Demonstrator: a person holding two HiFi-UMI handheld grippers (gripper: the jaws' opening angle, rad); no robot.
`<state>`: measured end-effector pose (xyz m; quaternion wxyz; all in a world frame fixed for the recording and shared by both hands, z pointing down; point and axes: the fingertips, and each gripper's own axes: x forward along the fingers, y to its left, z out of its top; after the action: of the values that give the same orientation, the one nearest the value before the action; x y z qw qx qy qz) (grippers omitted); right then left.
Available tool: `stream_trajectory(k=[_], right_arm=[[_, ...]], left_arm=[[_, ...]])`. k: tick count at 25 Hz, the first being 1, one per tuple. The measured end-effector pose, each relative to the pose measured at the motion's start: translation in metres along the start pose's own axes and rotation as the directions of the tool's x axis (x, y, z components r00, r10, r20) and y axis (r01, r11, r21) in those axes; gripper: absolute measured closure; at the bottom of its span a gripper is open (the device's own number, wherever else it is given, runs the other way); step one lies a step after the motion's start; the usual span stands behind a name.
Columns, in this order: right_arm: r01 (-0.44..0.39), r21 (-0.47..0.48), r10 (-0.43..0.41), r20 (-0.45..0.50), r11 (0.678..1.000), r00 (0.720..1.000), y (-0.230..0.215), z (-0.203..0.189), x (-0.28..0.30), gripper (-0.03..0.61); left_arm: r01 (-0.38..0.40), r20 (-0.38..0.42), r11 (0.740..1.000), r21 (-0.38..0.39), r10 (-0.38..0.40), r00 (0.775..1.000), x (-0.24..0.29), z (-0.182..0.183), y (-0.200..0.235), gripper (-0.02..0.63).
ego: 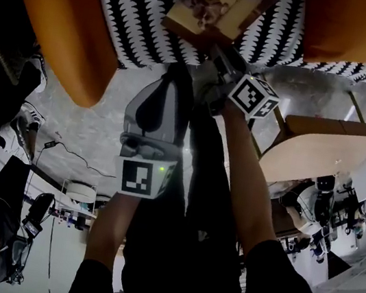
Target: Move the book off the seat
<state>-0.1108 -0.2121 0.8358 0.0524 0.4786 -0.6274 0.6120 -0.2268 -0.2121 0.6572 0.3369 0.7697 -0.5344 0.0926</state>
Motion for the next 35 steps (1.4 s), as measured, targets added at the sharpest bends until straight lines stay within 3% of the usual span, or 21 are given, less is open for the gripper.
stream_trajectory(k=[7,20,25,31,35], right_arm=[[0.006,-0.059,-0.003,0.052,0.998,0.999,0.008,0.024,-0.016,0.397],[0.065,-0.181,-0.051,0.079,0.981,0.996,0.029,0.035,-0.040,0.413],[0.098,-0.206,-0.079,0.098,0.974,0.992,0.060,0.034,-0.020,0.414],[0.146,-0.299,-0.117,0.114,0.943,0.987,0.109,0.019,-0.021,0.417],[0.165,-0.311,-0.131,0.126,0.936,0.983,0.085,0.046,-0.049,0.419]], left_arm=[[0.003,0.009,1.000,0.008,-0.003,1.000,0.000,0.004,-0.016,0.607],[0.015,0.031,1.000,0.010,-0.016,0.999,-0.008,0.012,-0.025,0.607],[0.018,0.044,1.000,0.019,-0.019,0.999,-0.017,0.033,0.008,0.607],[0.009,0.057,1.000,0.015,-0.009,0.998,-0.056,0.056,0.036,0.607],[0.012,0.063,1.000,0.021,-0.013,0.998,-0.036,0.053,-0.002,0.607]])
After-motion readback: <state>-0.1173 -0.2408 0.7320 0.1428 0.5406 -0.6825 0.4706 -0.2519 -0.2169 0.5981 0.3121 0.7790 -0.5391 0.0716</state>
